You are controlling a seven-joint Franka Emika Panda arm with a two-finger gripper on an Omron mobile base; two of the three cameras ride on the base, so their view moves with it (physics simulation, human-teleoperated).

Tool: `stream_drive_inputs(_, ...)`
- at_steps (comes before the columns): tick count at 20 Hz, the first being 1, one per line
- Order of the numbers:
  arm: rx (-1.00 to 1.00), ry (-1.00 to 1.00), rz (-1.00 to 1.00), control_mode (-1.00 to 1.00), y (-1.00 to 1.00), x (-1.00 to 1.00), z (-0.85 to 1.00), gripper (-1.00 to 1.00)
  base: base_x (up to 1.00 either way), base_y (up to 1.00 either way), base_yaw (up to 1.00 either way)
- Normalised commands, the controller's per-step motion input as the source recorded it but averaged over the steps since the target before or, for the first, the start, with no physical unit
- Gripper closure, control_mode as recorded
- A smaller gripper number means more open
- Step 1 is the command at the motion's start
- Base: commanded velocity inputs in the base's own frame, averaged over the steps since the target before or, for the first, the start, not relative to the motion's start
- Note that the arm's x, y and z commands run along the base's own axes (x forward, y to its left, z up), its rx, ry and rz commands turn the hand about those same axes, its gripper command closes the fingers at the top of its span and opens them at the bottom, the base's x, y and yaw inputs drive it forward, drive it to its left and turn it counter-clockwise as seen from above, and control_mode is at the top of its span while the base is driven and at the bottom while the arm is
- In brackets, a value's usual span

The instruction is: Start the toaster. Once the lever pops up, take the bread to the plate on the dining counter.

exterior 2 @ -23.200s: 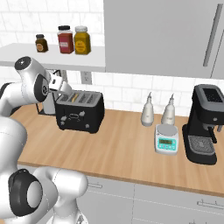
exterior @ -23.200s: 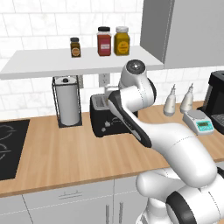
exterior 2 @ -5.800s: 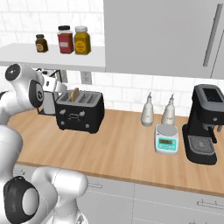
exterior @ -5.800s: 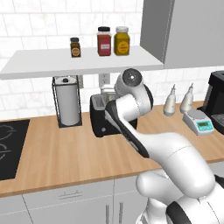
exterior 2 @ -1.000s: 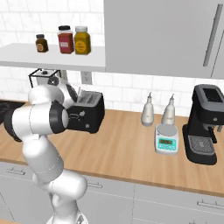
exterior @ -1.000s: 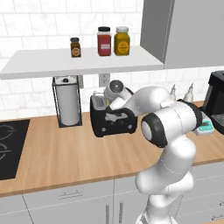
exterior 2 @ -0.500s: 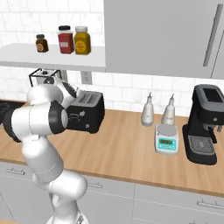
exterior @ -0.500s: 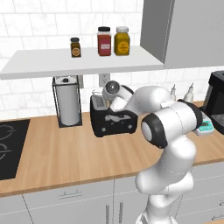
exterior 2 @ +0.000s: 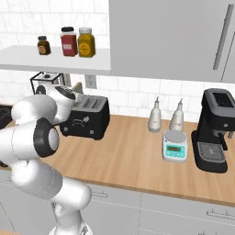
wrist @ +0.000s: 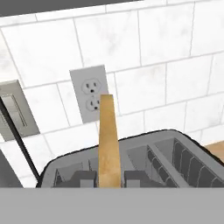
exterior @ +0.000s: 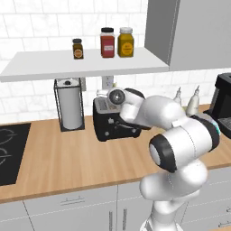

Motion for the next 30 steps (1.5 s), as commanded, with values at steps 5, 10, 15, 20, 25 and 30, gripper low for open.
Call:
stream_drive_inputs(5,0.04,-0.15,-0.06,-1.0,0.0,-0.39,0.75,1.0,0.0,0.0,0.0)
stream_drive_inputs(10,0.08,0.01,-0.09,-1.0,0.0,-0.4,0.8,1.0,0.0,0.0,0.0)
stream_drive_inputs(15,0.14,0.13,-0.1,-1.0,0.0,-0.7,0.75,1.0,0.0,0.0,0.0)
stream_drive_inputs(20,0.17,0.29,-0.09,-1.0,0.0,-0.63,0.82,1.0,0.0,0.0,0.0)
stream_drive_inputs(25,0.17,0.3,-0.05,-1.0,0.0,-0.63,0.98,1.0,0.0,0.0,0.0)
stream_drive_inputs(30,0.12,0.33,-0.03,-1.0,0.0,-0.68,0.8,1.0,0.0,0.0,0.0)
